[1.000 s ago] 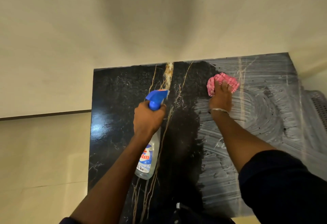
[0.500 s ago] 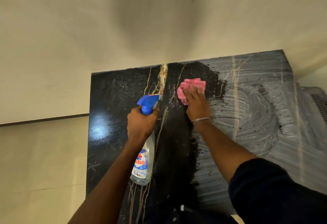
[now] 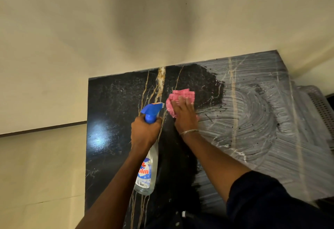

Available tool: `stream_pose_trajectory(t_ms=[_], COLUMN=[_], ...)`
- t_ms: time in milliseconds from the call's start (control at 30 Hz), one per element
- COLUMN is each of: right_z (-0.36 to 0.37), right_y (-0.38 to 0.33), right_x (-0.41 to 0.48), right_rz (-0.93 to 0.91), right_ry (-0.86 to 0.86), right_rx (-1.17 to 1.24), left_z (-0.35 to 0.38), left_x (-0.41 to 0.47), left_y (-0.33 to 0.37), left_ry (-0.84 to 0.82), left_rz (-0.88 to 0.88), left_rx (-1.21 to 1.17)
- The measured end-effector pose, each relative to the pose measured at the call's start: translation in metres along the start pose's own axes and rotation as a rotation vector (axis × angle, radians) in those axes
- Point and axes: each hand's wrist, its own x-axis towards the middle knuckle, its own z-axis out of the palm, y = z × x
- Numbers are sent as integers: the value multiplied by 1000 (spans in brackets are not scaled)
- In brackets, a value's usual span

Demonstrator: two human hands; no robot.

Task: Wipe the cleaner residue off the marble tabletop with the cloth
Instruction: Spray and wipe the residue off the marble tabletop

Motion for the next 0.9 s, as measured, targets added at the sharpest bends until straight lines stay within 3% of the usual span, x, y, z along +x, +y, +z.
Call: stream_pose_trajectory(t_ms=[100, 200, 433, 600, 700, 900], right_z=[4, -8, -56, -54, -33, 6], right_y=[-15, 6, 108, 99, 54, -28], right_x=[-7, -7, -11, -9, -14, -36], right_rz=[-143, -163, 235, 386, 264, -81], right_ry=[-90, -75, 17, -1, 22, -118], right_rx=[-27, -28, -90, -95, -71, -36], left_z=[1, -1, -9, -9, -8, -6], left_x=[-3, -2, -8, -15, -19, -23], left_y=[2, 1, -2, -5, -8, -14], left_ry=[1, 8, 3, 8, -6, 5], left_rz=[-3, -6, 25, 24, 26, -9], left_rx=[15, 9, 12, -6, -14, 5])
